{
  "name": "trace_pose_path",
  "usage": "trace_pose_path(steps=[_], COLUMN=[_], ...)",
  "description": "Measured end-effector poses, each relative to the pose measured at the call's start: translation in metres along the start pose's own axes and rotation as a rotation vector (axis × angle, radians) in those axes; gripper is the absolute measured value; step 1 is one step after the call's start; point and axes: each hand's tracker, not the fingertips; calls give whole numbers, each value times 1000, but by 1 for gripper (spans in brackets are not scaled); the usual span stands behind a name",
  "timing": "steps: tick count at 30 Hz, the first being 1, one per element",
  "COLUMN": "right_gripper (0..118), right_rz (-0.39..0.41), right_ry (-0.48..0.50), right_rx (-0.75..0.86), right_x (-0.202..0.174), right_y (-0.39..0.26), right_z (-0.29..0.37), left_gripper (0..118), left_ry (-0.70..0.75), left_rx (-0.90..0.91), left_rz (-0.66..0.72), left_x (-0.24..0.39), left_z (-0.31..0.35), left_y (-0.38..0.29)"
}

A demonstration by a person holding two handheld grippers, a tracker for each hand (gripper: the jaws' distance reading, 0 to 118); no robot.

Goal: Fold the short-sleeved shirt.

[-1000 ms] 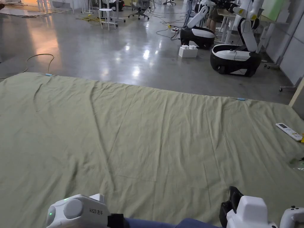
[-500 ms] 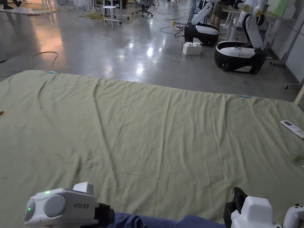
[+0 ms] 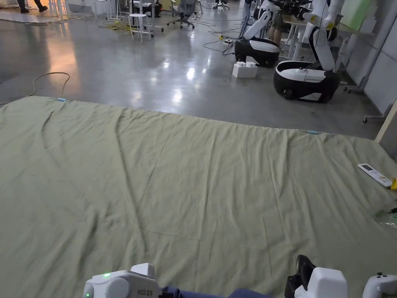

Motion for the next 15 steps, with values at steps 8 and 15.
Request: trace_pose_path(steps=[8,15], right_gripper=[0,0], right_rz=[16,23], right_ry=[11,20], right_rx=[13,22], right_x=[0,1], right_y=[4,10], right_z=[0,1], left_gripper=[23,79], left_ry=[-58,-102], left_rx=[-8,103], left_rz=[31,28], left_x=[-16,-89], left_z=[19,91], left_y=[2,10])
